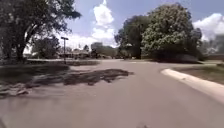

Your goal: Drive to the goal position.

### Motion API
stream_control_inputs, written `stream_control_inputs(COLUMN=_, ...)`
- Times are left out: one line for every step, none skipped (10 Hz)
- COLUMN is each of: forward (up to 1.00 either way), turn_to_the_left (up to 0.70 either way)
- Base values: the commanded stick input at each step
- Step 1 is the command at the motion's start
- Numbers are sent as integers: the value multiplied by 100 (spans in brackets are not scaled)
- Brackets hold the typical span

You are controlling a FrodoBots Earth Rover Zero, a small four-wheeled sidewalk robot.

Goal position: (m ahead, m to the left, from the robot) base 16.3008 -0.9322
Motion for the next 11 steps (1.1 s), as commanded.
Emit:
stream_control_inputs(forward=70, turn_to_the_left=0)
stream_control_inputs(forward=70, turn_to_the_left=0)
stream_control_inputs(forward=70, turn_to_the_left=0)
stream_control_inputs(forward=70, turn_to_the_left=0)
stream_control_inputs(forward=70, turn_to_the_left=0)
stream_control_inputs(forward=70, turn_to_the_left=0)
stream_control_inputs(forward=70, turn_to_the_left=0)
stream_control_inputs(forward=70, turn_to_the_left=0)
stream_control_inputs(forward=70, turn_to_the_left=0)
stream_control_inputs(forward=70, turn_to_the_left=0)
stream_control_inputs(forward=70, turn_to_the_left=0)
